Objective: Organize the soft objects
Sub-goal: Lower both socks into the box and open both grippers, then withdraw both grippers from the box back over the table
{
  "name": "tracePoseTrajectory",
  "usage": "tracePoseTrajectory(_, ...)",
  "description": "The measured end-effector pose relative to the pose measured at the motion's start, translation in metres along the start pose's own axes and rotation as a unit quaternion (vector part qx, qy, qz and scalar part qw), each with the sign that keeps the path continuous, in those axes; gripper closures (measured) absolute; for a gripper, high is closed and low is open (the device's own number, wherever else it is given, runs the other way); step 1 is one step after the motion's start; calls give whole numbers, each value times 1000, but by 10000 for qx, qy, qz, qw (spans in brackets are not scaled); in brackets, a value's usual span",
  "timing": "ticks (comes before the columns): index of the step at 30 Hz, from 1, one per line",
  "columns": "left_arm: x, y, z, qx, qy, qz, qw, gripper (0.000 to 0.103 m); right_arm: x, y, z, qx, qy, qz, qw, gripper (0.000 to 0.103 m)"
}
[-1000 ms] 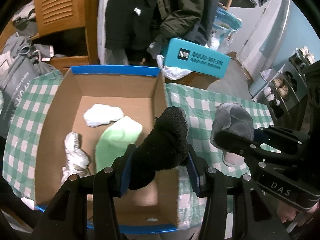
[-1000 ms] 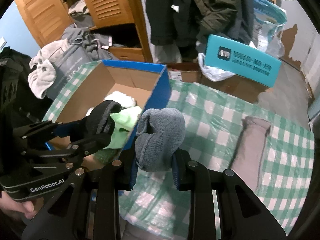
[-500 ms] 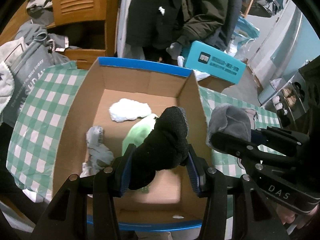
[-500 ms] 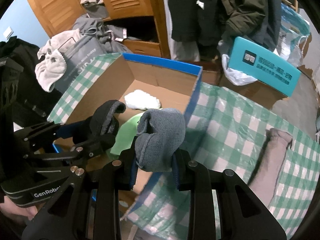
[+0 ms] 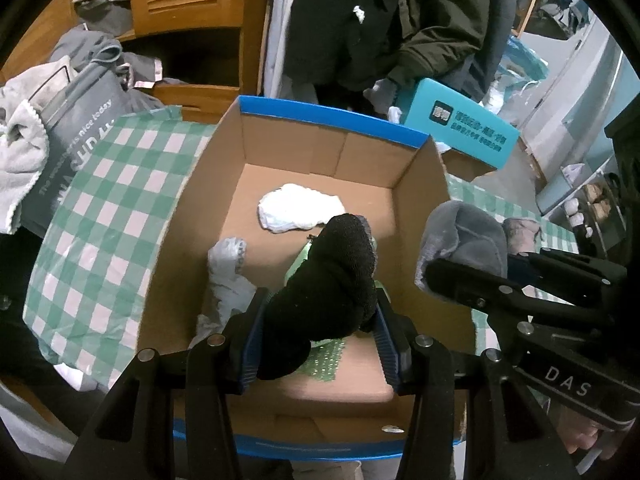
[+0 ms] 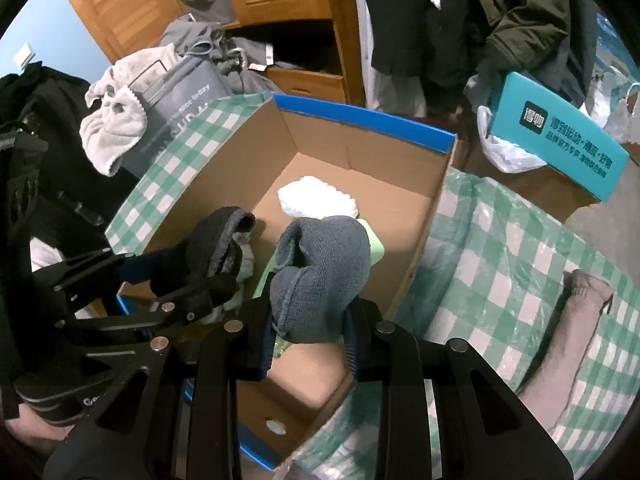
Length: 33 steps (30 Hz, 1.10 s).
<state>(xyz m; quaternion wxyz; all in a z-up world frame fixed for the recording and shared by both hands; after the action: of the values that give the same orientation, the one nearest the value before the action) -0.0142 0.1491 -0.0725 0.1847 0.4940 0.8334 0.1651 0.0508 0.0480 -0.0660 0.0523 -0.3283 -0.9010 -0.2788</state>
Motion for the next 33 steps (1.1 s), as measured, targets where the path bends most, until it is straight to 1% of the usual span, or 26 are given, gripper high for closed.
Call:
tracePoseTrajectory(1, 1, 0, 0, 9, 4, -12, 10000, 53, 0, 0, 1, 22, 5, 2, 10000, 76)
tracePoseTrajectory(3, 3, -1, 1, 25, -6, -61, 10000, 52, 1, 0, 3, 43, 17, 14, 10000, 71)
tracePoseTrajectory(7, 7, -1, 3, 46, 63, -112, 9999, 49, 2, 0, 4, 34, -8, 32, 10000, 70)
tracePoseTrajectory(8, 8, -2, 3, 50, 81, -111, 9999, 49, 1, 1, 4, 25, -8, 50, 10000, 68)
tracePoseTrajectory(14, 8, -2, 5, 70, 160, -117, 9998, 38, -4, 0, 3, 6, -3, 153, 9999, 60)
tracePoseTrajectory(20, 5, -1, 4, 60, 150, -88, 9998, 36, -10, 0, -2, -43, -12, 196, 9998, 53)
tracePoseTrajectory(22, 4, -1, 3, 51, 154, -75, 9998, 35, -12, -1, -5, -62, -37, 199, 9998, 52)
tracePoseTrajectory(33, -15, 1, 2, 42, 81, 93, 9999, 35, -30, -7, -23, -192, -176, 342, 9991, 49)
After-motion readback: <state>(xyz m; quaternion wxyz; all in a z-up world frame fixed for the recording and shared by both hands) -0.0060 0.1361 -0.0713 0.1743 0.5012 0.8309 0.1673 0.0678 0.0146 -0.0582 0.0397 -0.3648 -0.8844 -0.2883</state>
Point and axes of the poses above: each gripper's, at about its wrist camera, not at the fingertips, and z roughly the way its jaws point, x to its left, y to its top, the point moved 4 cm from there along z, roughly the way its jaws point, and after that the axes turned 2 degrees about z, right-handed, at the moved point
